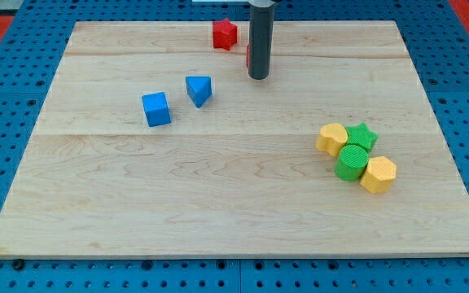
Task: Push the red circle a bit left
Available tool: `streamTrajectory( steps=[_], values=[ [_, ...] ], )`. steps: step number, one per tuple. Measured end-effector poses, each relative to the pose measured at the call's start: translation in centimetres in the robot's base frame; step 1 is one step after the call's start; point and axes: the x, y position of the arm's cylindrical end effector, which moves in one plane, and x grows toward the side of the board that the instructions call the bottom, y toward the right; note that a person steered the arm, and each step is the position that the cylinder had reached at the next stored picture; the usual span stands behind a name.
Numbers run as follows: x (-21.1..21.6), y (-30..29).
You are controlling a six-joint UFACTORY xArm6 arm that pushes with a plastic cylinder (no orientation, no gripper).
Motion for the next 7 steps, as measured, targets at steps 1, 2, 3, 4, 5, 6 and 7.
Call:
streamTrajectory(
  steps=[1,2,3,4,5,6,7],
  values=[
    [-2.8,0.3],
    [-4.8,0.6],
    [-5.6,1.5],
    [-5.7,6.0],
    [-7.1,6.3],
    [-8.3,4.4],
    [-8.9,3.8]
  ],
)
